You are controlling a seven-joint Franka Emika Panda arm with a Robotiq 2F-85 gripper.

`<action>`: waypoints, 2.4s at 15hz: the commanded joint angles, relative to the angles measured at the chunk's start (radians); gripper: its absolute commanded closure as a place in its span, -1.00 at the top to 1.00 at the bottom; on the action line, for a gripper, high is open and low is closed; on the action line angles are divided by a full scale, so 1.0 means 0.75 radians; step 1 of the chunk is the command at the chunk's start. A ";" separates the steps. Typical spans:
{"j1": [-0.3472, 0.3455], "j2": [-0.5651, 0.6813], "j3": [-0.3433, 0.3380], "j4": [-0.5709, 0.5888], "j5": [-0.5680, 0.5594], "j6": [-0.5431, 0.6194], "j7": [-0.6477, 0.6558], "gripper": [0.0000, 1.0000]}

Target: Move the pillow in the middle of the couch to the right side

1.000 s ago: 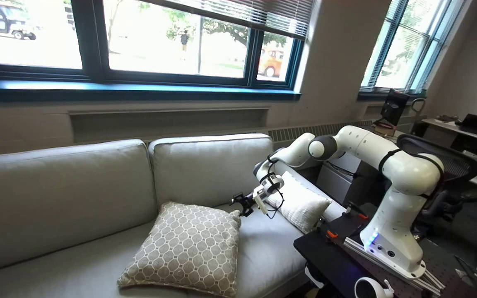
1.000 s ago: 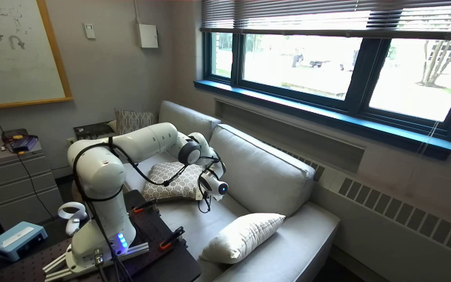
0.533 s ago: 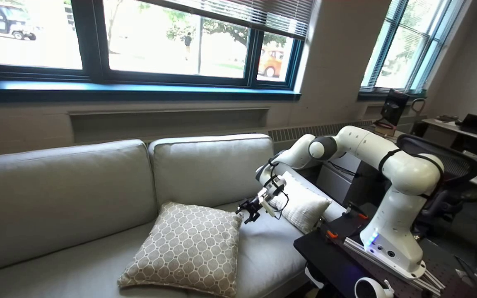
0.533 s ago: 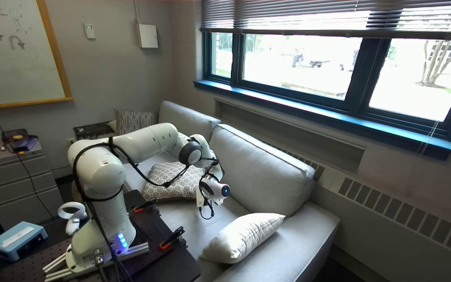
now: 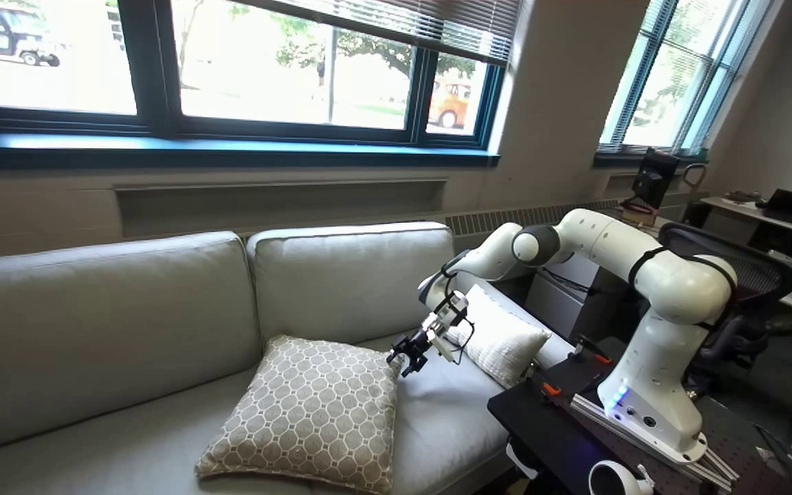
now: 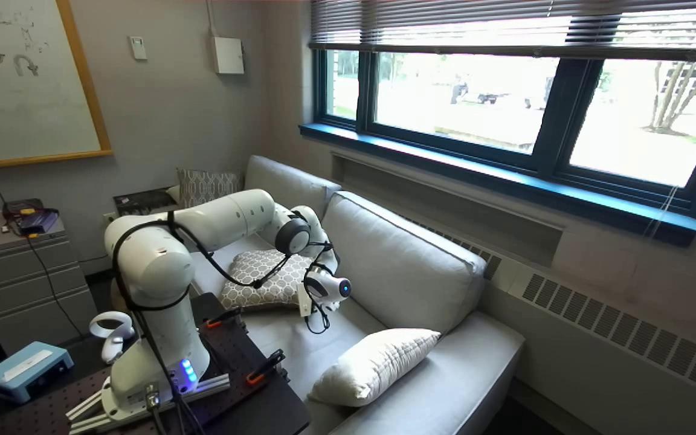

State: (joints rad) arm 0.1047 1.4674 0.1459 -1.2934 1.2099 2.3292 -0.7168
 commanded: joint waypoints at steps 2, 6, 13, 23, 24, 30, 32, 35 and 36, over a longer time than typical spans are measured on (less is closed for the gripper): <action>0.089 -0.002 -0.054 0.068 0.015 -0.105 0.016 1.00; 0.038 -0.003 0.015 0.079 -0.113 -0.063 0.034 1.00; 0.033 -0.003 0.012 0.107 -0.246 -0.098 0.048 0.38; 0.089 -0.003 -0.030 0.153 -0.326 -0.127 0.072 -1.00; 0.026 -0.003 0.062 0.137 -0.439 -0.080 0.105 -1.00; 0.118 -0.202 0.014 -0.073 -0.512 -0.079 0.145 -0.96; 0.142 -0.311 0.003 -0.206 -0.486 -0.006 0.121 -0.96; 0.167 -0.443 -0.008 -0.384 -0.439 0.140 0.082 -0.96; 0.175 -0.486 -0.007 -0.446 -0.416 0.203 0.075 -0.96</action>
State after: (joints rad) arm 0.2126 1.2496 0.1473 -1.4301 0.8463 2.3838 -0.6403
